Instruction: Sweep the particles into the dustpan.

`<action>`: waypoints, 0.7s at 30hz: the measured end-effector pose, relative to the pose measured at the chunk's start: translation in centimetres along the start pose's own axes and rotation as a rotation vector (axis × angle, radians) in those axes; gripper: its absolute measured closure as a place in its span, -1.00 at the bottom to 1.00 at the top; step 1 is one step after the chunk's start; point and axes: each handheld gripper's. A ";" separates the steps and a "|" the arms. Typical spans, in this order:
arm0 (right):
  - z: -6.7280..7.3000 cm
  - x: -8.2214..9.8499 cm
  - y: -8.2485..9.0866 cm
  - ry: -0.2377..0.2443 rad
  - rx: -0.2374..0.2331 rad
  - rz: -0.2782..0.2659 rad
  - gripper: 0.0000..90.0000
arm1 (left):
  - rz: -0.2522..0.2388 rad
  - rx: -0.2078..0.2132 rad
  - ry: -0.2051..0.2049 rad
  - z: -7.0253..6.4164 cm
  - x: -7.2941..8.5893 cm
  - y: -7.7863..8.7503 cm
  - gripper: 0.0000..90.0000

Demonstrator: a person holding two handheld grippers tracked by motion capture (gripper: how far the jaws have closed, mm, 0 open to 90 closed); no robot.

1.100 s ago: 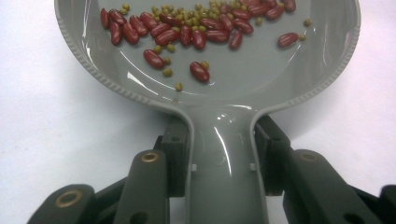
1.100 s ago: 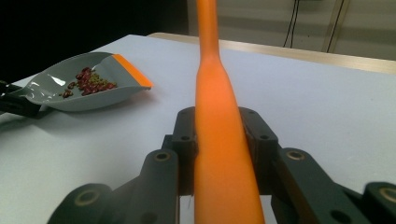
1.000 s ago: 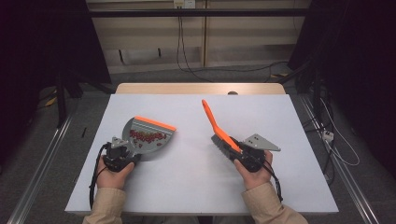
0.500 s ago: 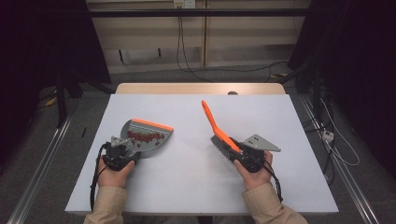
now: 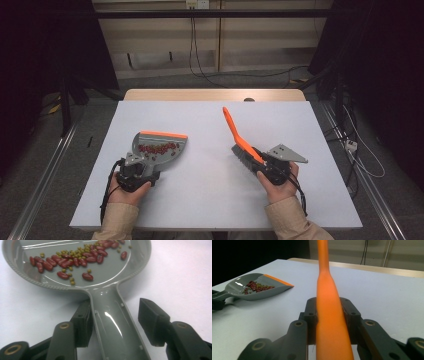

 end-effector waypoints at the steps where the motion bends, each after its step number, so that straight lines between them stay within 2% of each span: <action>1: -0.1 0.0 0.1 0.001 0.002 0.000 0.57 | -0.005 0.004 -0.001 -0.2 0.0 0.0 0.02; 6: -0.6 0.0 0.4 -0.005 0.007 -0.002 0.57 | -0.012 0.040 -0.015 -0.5 0.2 0.3 -0.07; 10: -0.9 0.0 0.5 -0.011 0.007 -0.002 0.57 | -0.041 0.062 -0.023 -0.6 0.1 0.9 -0.26; 13: -1.0 0.0 0.5 -0.017 0.011 -0.003 0.57 | -0.061 0.072 -0.019 -0.5 0.0 1.1 -0.30; 15: -1.0 0.0 0.5 -0.009 0.017 -0.004 0.57 | -0.073 0.060 -0.025 -0.4 0.0 1.2 -0.41; 16: -1.1 0.0 0.5 -0.010 0.015 -0.005 0.57 | -0.086 0.069 -0.035 -0.3 -0.1 1.3 -0.48; 18: -1.1 0.0 0.5 -0.008 0.019 -0.003 0.57 | -0.112 0.074 -0.066 -0.2 -0.3 1.5 -0.50; 21: -1.2 0.0 0.5 -0.008 0.022 -0.002 0.57 | -0.144 0.062 -0.067 0.1 -0.5 1.7 -0.63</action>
Point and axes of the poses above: each handheld gripper's, and its own axes: y roughly backward along the jaws, x roughly out of its underside, z roughly to its left, and after that the axes turned 9 degrees about -y, right-handed
